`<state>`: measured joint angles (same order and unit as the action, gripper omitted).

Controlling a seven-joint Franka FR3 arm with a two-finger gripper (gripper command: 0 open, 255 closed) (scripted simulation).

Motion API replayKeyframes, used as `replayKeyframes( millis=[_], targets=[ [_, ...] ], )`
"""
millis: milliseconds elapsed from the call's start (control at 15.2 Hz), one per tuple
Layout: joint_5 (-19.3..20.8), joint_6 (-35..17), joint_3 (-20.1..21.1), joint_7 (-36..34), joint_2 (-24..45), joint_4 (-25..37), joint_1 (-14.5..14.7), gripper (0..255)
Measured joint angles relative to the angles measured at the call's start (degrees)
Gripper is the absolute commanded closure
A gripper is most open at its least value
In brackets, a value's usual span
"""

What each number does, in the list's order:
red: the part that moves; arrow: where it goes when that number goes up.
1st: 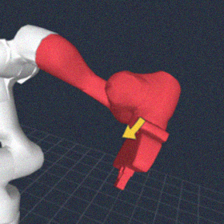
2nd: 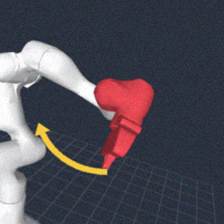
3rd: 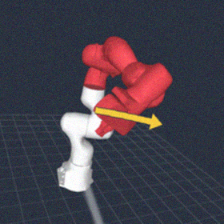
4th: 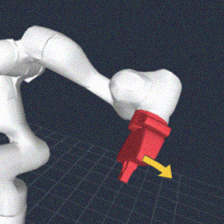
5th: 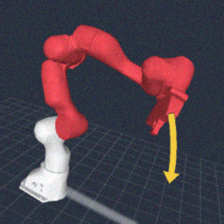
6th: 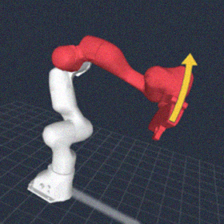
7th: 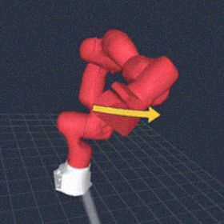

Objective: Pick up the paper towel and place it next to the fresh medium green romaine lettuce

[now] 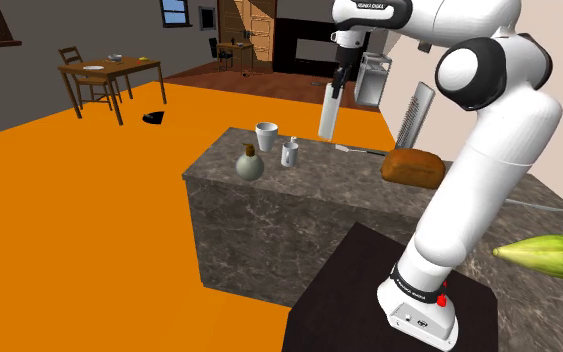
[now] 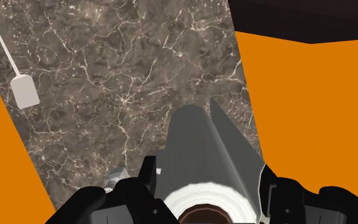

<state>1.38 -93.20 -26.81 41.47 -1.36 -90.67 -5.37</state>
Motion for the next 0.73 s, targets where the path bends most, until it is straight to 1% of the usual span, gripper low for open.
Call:
replayKeyframes(
  millis=[594, 726],
  targets=[
    [-1.38, 7.78, -0.5, 0.98, 2.89, 10.37, -0.5, 255],
    [-0.06, 7.61, -0.31, 0.74, 0.02, 7.61, -0.25, 255]
  ],
)
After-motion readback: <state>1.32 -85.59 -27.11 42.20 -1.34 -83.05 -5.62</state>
